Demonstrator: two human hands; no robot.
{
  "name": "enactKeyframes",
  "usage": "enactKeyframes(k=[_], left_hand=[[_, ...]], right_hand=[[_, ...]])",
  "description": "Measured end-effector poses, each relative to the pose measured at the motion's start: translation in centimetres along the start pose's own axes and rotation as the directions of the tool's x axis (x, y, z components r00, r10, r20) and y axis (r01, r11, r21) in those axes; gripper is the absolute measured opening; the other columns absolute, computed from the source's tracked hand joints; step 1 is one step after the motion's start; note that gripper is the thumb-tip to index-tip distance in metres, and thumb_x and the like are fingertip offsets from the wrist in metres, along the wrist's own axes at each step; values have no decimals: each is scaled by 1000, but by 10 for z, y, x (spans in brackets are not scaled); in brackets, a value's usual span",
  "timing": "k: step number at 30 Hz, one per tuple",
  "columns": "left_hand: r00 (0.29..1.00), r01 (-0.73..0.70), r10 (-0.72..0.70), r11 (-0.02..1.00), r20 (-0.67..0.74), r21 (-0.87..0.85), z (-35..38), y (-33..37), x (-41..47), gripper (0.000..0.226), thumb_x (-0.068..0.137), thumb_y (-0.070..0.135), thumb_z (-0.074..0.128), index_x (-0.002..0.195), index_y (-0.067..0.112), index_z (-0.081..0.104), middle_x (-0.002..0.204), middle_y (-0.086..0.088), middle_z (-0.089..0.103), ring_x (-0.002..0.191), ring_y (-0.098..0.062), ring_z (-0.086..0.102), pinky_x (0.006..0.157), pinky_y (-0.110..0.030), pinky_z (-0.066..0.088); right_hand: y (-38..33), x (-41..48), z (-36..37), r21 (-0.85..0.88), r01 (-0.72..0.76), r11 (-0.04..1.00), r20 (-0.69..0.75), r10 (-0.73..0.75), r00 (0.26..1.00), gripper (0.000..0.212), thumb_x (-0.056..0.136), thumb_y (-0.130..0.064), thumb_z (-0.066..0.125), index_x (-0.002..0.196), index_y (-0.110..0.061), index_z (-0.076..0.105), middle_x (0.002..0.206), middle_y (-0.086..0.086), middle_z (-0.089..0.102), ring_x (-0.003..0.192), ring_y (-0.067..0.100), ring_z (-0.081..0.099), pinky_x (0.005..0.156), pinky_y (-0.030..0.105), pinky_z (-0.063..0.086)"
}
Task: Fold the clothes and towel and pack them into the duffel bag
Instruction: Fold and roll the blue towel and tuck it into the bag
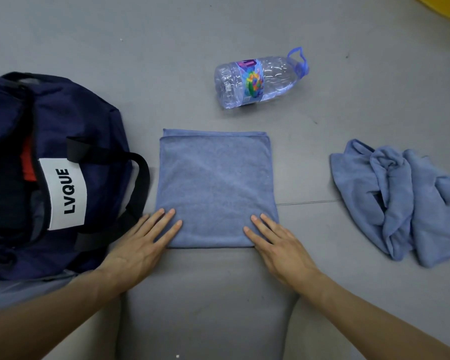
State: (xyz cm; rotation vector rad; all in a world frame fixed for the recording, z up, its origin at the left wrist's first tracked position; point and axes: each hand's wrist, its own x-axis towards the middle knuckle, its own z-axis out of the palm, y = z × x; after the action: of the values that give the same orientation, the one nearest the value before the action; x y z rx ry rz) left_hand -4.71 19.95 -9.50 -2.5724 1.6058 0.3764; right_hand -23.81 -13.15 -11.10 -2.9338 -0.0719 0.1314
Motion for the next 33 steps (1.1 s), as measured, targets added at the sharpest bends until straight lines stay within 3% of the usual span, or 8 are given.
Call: enactKeyframes(k=[5,9,15,18,20,24,28,33], left_hand=[[1000,-18,19,999,-8,32,2,-3,-5,94,72,-1,72,156,9,31,164,-14,24,150,-33,23,119,-45,16],[999,-26,27,999,-26,34,8,-3,-10,78,82,8,48,157,11,27,164,-11,25,155,-27,5,123,-40,6],[998,19,-16,999,64,-47,6,-2,-13,96,69,2,77,154,11,35,162,-9,29,153,-26,15,121,-37,8],[999,-13,11,999,-51,-40,7,-2,-12,61,95,25,55,152,14,38,159,-9,36,155,-22,2,121,-36,9],[997,-17,14,998,-71,-54,3,0,-9,54,98,37,41,148,17,46,154,-9,44,151,-26,19,117,-39,22],[996,-59,50,992,-80,-108,-4,-3,-11,45,89,31,65,133,22,58,132,-7,57,115,-28,59,90,-40,55],[995,-38,19,982,-102,-185,-5,-11,-6,30,88,23,71,118,23,65,121,0,57,100,-21,61,71,-32,59],[990,-20,-8,979,-138,-202,-17,-4,-2,29,96,33,47,97,22,73,110,2,64,93,-20,62,74,-33,58]], right_hand=[[2,1,4,-18,7,1000,-11,-7,1000,46,100,-40,45,143,-26,55,153,4,47,141,25,45,105,38,47],[8,1,5,-42,40,998,-2,-40,999,50,94,-27,61,144,-25,53,154,2,46,141,24,45,103,37,48],[8,2,-4,-66,58,996,-4,-58,998,54,90,-22,38,141,-22,57,150,1,50,138,23,49,103,35,48],[8,2,-5,-51,64,997,6,-64,998,56,89,-22,38,141,-20,56,151,2,49,139,23,47,106,35,45],[10,-1,-4,-26,53,998,-20,-54,998,53,90,-21,41,140,-18,58,152,4,48,139,23,47,107,35,44],[21,-7,-1,-32,61,998,-65,-63,996,43,97,-28,45,134,-17,64,147,2,54,136,23,50,108,36,45],[24,-6,2,-55,75,996,-54,-78,995,42,98,-28,43,133,-19,64,145,1,56,134,25,53,113,40,34],[14,-1,-12,-31,26,999,-56,-28,998,42,96,-29,41,121,-19,72,134,1,65,125,26,61,110,39,35]])
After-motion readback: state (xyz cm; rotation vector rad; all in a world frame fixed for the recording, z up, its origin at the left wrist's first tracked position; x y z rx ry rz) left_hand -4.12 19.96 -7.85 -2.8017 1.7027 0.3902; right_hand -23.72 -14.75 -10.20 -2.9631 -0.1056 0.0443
